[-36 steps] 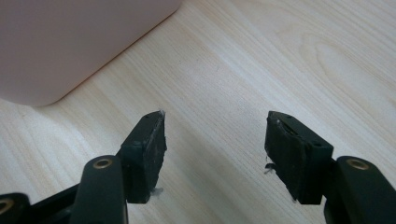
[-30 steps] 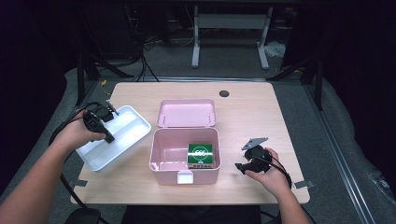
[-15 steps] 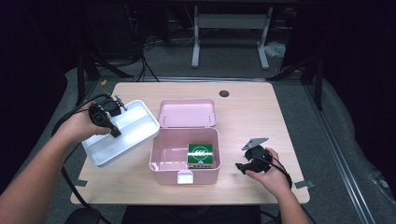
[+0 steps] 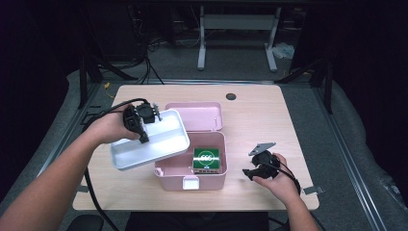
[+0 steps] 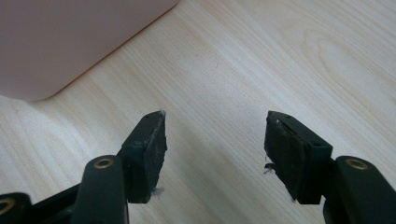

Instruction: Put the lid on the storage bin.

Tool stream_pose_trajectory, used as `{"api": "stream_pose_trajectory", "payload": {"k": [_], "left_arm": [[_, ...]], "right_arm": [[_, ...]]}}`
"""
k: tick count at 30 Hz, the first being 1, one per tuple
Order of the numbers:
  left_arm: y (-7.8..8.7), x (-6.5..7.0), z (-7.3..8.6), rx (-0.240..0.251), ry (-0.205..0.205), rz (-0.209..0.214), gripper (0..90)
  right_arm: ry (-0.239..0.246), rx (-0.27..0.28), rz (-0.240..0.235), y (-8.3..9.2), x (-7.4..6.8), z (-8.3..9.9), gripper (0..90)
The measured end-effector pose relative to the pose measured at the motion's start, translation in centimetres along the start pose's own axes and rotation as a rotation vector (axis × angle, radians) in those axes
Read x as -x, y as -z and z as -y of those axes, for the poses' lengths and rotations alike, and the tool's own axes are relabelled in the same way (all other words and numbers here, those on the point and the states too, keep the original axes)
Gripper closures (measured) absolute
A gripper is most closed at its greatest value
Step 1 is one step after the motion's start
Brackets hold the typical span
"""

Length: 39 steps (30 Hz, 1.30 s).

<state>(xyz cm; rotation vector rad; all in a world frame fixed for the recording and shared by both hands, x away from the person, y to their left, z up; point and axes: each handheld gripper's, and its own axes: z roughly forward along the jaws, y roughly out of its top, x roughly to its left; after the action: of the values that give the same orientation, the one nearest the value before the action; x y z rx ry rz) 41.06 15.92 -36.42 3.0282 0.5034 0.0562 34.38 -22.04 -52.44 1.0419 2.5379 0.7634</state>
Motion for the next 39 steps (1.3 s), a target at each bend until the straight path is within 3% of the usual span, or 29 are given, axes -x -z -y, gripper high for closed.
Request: {"api": "stream_pose_trajectory", "payload": {"k": [8, 21, 29, 39], "left_arm": [[-1.2, 1.0, -3.1, 0.005, -0.068, 0.033, 89.3], [-2.9, 2.6, -7.4, -0.001, -0.168, 0.044, 89.3], [-3.3, 2.9, -7.6, -0.001, -0.172, 0.034, 89.3], [-2.7, 3.8, -8.1, 0.018, -0.214, 0.021, 89.3]], "right_arm": [[-0.003, 0.006, -0.001, 0.1, 0.2, 0.1, 38.2], [0.003, 0.004, 0.007, 0.1, 0.2, 0.2, 38.2], [0.005, 0.002, 0.005, 0.0, 0.2, 0.2, 38.2], [0.008, -0.003, 0.006, -0.1, 0.1, 0.1, 38.2]]}}
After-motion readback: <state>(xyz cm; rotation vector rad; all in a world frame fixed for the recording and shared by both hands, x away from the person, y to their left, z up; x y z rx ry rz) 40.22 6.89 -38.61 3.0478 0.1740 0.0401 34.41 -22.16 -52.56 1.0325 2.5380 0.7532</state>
